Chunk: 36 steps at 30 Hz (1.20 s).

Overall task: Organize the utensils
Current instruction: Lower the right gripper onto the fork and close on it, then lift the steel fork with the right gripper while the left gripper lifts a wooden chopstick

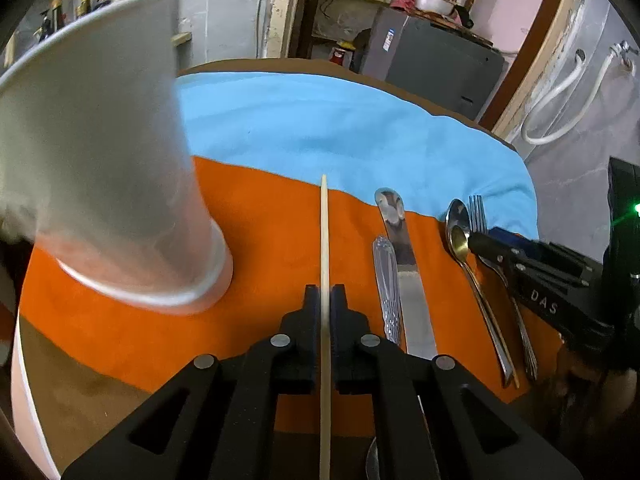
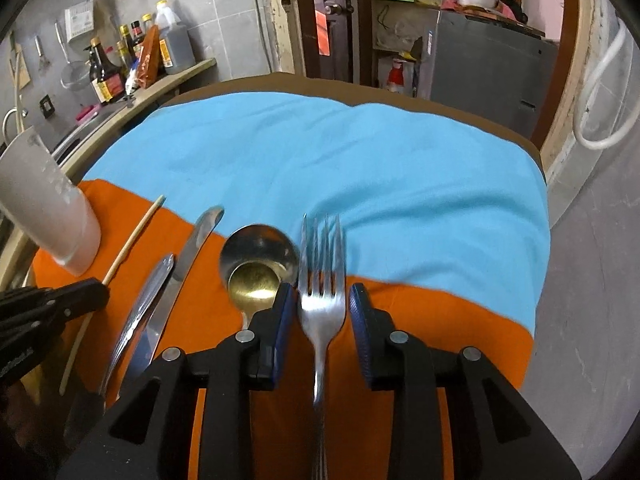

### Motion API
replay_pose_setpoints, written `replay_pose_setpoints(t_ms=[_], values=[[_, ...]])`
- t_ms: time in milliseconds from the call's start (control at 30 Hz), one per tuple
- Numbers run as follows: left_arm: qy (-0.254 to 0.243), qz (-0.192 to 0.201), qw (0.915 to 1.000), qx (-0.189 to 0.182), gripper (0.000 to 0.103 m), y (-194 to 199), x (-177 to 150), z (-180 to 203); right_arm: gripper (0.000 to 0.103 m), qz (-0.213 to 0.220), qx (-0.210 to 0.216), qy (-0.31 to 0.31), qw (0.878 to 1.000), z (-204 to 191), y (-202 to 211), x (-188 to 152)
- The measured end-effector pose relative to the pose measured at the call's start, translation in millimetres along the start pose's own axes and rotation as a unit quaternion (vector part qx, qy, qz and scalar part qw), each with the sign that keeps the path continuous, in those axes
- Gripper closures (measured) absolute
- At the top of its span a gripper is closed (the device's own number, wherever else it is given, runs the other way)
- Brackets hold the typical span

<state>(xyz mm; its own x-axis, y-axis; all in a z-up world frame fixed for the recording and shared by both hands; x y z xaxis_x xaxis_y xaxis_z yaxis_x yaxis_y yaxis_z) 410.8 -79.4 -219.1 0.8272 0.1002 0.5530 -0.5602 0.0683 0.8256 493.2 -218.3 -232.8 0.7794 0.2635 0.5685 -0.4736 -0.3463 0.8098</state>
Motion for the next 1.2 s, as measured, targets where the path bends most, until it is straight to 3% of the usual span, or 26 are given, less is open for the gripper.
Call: replay_pose_setpoints(t_ms=[167, 400, 500, 600, 700, 867, 1033, 1200], values=[[-0.027, -0.015, 0.9994, 0.012, 0.079, -8.1, 8.3, 3.9, 0.075, 0.0, 0.006, 0.006, 1.0, -0.6, -7.4, 9.4], [-0.036, -0.016, 0.999, 0.023, 0.079, -12.2, 8.2, 4.9, 0.073, 0.003, 0.009, -0.005, 1.0, -1.3, -12.1, 15.1], [-0.036, -0.016, 0.9989, 0.026, 0.081, -12.9, 7.9, 5.5, 0.073, 0.007, 0.013, -0.015, 1.0, 0.4, -12.7, 15.3], [-0.036, -0.019, 0.9989, 0.026, 0.098, -15.9, 10.7, 6.5, 0.076, 0.009, 0.007, -0.013, 1.0, -0.3, -13.6, 16.4], [-0.033, -0.019, 0.999, 0.024, 0.101, -17.2, 13.1, 7.5, 0.082, 0.011, 0.009, -0.021, 1.0, 2.4, -13.4, 17.9], [-0.006, 0.029, 0.9995, -0.013, 0.101, 3.4, 9.3, 9.1, 0.083, 0.035, 0.024, -0.041, 0.998, 7.6, 1.2, 15.4], [0.005, 0.115, 0.9923, -0.046, 0.101, 40.8, 11.3, 13.7, 0.083, 0.117, 0.042, -0.049, 0.991, 5.3, 46.9, 9.6], [0.023, 0.177, 0.9815, -0.07, 0.101, 70.9, 15.8, 13.1, 0.083, 0.191, 0.042, -0.037, 0.98, -10.5, 90.1, -7.4]])
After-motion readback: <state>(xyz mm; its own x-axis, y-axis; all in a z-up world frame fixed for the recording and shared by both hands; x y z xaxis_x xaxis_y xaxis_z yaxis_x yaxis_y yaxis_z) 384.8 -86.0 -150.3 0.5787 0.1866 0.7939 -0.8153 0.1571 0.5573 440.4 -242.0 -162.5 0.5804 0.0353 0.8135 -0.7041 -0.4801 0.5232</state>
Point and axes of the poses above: each gripper's, at about its wrist camera, not at the fingertips, and y roughly against the way its jaws point, z to its right, x to its top, the point moved 5 cm from there along -y, roughly the way its jaws point, and after that the axes turned 7 degrees about -y, right-handed, at the moved point
